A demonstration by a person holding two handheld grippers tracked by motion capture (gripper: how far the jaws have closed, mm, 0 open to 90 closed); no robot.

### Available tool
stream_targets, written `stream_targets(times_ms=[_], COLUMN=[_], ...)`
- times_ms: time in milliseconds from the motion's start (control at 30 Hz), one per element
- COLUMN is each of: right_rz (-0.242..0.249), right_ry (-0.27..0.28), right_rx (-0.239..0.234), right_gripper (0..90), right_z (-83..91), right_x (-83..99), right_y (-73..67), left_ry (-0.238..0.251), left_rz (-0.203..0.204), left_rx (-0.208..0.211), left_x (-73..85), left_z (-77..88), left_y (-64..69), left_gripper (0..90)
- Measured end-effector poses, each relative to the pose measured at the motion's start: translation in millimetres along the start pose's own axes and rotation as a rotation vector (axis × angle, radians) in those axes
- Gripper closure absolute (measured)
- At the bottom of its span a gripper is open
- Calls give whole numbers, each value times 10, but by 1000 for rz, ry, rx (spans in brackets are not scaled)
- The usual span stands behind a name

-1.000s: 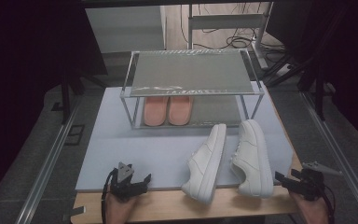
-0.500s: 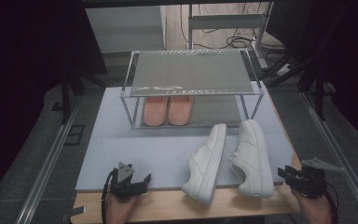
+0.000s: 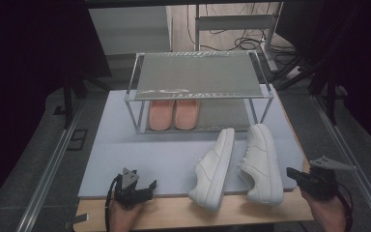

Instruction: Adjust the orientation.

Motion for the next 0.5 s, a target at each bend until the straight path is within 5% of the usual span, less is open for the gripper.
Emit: stream_targets(times_ms=[500], right_rz=[66], right_ry=[3], right_rx=[-58], right_gripper=[897], right_z=[-64], right_x=[-240], right_y=[-232], left_ry=[0], left_rz=[0], left_rx=[0], left_x=[0], left_z=[0], left_y=[0], left_gripper=[136])
Point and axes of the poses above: each handheld gripper's, and its own axes: z roughly backward along the jaws, x roughly out of its underside, y roughly to its right, the point moved 1 cm from there along -z, roughly forward along the jaws, and after that the axes turned 9 degrees about -x, right-handed, at the moved point
